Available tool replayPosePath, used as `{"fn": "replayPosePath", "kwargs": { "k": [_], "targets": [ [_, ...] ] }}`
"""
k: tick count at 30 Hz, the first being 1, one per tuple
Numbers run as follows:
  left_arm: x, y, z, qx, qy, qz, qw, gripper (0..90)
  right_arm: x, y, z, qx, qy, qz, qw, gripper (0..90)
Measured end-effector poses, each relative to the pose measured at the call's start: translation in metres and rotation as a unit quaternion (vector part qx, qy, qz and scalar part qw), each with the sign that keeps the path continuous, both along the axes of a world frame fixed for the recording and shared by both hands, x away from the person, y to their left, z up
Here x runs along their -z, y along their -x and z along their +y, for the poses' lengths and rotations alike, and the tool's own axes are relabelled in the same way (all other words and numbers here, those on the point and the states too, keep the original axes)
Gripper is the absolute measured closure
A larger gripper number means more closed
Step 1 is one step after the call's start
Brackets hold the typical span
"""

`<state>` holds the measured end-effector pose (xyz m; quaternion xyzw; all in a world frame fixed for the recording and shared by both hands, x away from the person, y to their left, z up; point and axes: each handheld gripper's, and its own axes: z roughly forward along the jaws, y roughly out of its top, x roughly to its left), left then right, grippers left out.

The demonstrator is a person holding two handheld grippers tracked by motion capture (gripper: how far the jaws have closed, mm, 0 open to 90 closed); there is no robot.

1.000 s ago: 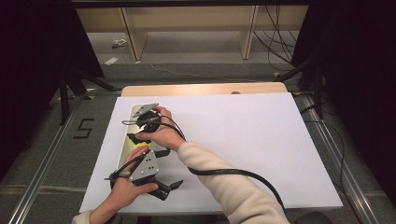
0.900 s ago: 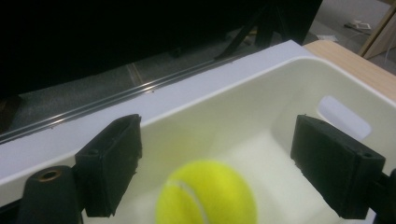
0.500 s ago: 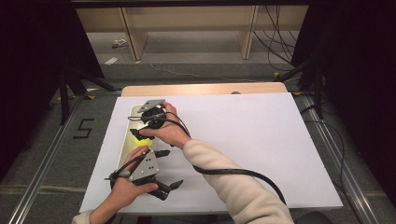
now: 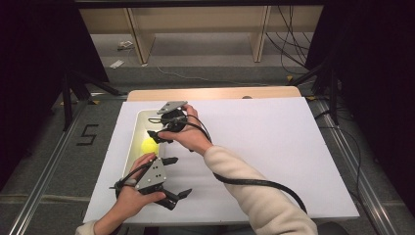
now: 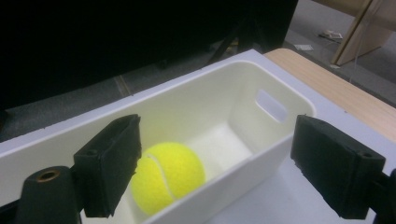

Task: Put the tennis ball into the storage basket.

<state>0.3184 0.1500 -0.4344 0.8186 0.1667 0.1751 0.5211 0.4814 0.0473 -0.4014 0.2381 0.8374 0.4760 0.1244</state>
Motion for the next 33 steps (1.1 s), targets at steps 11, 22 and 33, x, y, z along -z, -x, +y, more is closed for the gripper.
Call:
{"fn": "replayPosePath", "kwargs": {
  "k": [11, 22, 33],
  "targets": [
    [0.0, 0.0, 0.0, -0.001, -0.002, -0.001, 1.0, 0.0, -0.003, 0.002, -0.018, 0.01, -0.002, -0.001, 0.9999, 17.1],
    [0.0, 0.0, 0.0, -0.002, 0.001, 0.0, 1.0, 0.0, 0.001, 0.004, -0.039, 0.026, -0.001, 0.001, 0.9997, 17.4],
    [0.0, 0.0, 0.001, -0.003, 0.001, 0.0, 1.0, 0.0, 0.0, 0.004, -0.059, 0.043, -0.006, -0.002, 0.999, 17.7]
  ]
}}
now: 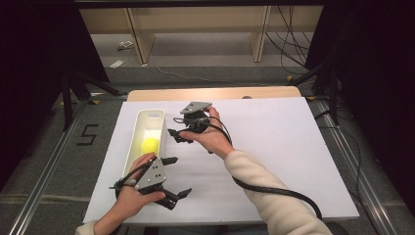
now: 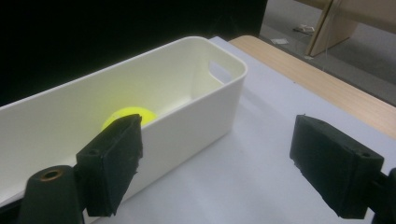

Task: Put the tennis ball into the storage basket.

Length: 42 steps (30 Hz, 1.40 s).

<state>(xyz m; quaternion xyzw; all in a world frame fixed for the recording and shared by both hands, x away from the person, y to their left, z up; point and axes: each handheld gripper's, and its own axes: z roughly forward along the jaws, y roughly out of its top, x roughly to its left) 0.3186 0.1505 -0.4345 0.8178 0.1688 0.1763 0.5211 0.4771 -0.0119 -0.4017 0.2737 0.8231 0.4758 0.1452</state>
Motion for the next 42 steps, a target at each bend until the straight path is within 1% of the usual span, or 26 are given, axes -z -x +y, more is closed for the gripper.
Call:
{"fn": "replayPosePath", "kwargs": {
  "k": [11, 20, 30, 39, 42],
  "targets": [
    [0.0, 0.0, 0.0, -0.001, 0.0, -0.001, 1.0, 0.0, 0.002, 0.005, -0.019, 0.01, 0.001, -0.001, 1.0, 17.7],
    [0.0, 0.0, 0.0, -0.002, 0.001, 0.0, 1.0, 0.0, 0.001, 0.007, -0.038, 0.02, -0.008, -0.007, 0.9997, 17.8],
    [0.0, 0.0, 0.0, -0.003, 0.001, 0.0, 1.0, 0.0, 0.005, 0.012, -0.056, 0.031, -0.009, -0.003, 0.9995, 17.9],
    [0.0, 0.0, 0.0, -0.002, -0.001, 0.001, 1.0, 0.0, 0.009, 0.018, -0.08, 0.045, -0.006, -0.001, 0.999, 18.0],
    [0.0, -0.001, 0.0, -0.003, -0.001, 0.001, 1.0, 0.0, 0.009, 0.019, -0.087, 0.051, -0.009, 0.0, 0.9987, 18.1]
  ]
}}
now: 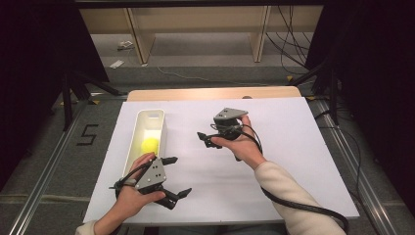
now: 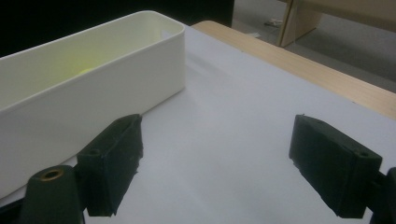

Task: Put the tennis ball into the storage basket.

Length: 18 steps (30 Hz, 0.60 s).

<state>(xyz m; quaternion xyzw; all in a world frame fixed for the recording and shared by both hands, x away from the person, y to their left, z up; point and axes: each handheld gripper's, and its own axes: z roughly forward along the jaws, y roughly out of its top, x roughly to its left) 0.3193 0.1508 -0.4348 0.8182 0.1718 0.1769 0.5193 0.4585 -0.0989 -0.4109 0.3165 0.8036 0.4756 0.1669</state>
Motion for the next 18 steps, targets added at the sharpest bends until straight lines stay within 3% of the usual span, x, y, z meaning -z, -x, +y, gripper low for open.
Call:
{"fn": "replayPosePath", "kwargs": {
  "k": [18],
  "targets": [
    [0.0, 0.0, 0.0, -0.002, 0.001, -0.001, 1.0, 0.0, 0.003, 0.013, -0.035, 0.02, -0.005, 0.005, 0.9998, 18.2]
  ]
}}
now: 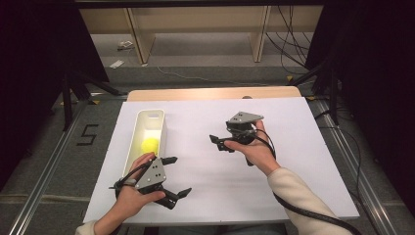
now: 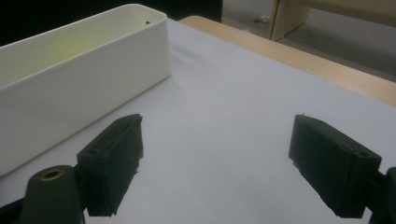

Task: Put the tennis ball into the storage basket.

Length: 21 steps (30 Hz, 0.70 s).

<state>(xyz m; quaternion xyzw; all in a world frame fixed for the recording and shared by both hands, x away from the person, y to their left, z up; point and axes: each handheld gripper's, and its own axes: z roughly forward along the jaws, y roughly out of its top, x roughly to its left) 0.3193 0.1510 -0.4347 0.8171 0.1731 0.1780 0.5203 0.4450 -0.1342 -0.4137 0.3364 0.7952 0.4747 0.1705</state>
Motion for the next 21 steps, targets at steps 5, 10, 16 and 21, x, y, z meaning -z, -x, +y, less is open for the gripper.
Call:
{"fn": "replayPosePath", "kwargs": {
  "k": [5, 10, 16, 21],
  "targets": [
    [0.0, 0.0, 0.0, -0.001, 0.0, 0.001, 1.0, 0.0, 0.001, 0.003, -0.009, 0.007, 0.0, 0.001, 1.0, 18.3],
    [0.0, 0.0, 0.0, -0.001, -0.001, 0.001, 1.0, 0.0, 0.003, 0.005, -0.017, 0.012, 0.001, 0.001, 0.9999, 18.3],
    [0.0, 0.0, 0.0, -0.002, -0.002, 0.001, 1.0, 0.0, 0.006, 0.008, -0.022, 0.013, 0.002, 0.005, 0.9999, 18.3],
    [0.001, 0.0, 0.001, -0.002, -0.002, 0.001, 1.0, 0.0, 0.008, 0.011, -0.028, 0.017, 0.004, 0.008, 0.9998, 18.3]
  ]
}}
